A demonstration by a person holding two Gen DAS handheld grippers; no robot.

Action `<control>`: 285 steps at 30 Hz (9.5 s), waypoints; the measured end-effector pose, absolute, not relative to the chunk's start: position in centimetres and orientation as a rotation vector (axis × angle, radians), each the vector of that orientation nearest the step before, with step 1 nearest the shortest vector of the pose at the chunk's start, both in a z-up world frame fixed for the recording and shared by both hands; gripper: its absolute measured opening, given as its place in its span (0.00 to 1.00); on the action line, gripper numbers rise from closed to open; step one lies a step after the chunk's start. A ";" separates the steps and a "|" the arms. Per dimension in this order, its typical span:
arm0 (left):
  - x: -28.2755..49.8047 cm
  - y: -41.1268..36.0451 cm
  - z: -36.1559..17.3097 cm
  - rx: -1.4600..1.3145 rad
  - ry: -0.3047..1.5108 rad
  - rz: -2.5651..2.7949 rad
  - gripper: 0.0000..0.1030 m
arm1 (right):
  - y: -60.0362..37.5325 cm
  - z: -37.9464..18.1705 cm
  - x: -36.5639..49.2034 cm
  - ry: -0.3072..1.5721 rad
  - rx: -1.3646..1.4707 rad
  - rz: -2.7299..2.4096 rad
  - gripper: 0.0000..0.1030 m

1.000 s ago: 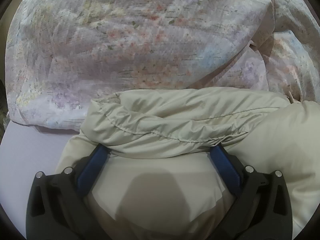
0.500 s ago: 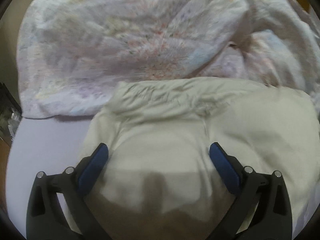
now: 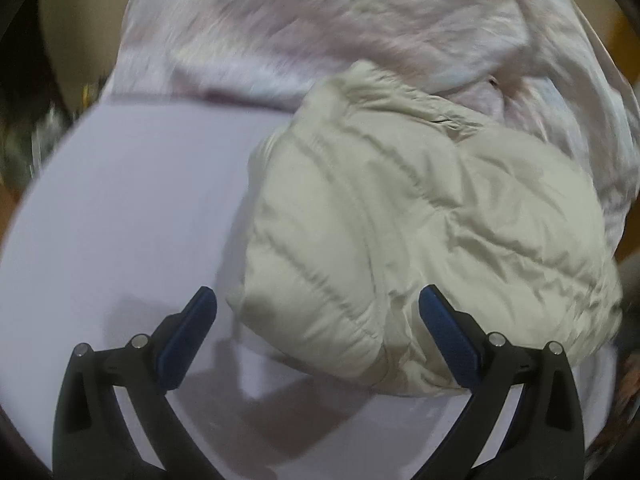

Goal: Fold large clothes

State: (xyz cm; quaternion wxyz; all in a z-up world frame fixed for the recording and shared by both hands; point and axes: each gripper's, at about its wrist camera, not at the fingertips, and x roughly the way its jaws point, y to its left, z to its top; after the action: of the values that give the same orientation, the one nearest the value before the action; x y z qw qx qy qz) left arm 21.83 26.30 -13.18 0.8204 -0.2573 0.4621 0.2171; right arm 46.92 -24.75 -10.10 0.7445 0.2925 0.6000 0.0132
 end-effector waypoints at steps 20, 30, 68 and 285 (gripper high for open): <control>24.0 29.0 -14.6 -0.864 0.900 0.475 0.61 | -24.2 -12.8 46.6 1.291 0.939 0.009 0.38; 21.4 28.7 -9.9 -0.782 0.835 0.378 0.29 | -23.7 -9.2 45.0 1.246 0.936 0.091 0.19; 9.8 28.7 -12.1 -0.901 0.927 0.494 0.85 | -3.2 -2.5 33.4 1.183 0.102 0.619 0.40; 26.6 -4.5 -3.2 -0.170 0.961 -0.193 0.98 | -15.3 -2.8 42.5 1.156 -0.021 0.366 0.13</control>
State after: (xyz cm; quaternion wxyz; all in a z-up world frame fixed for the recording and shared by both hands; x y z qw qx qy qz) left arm 26.62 -4.49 -3.21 0.8788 -0.0813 0.4610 -0.0927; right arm 42.51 -15.28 -2.79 0.8218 -0.0101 0.5430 0.1722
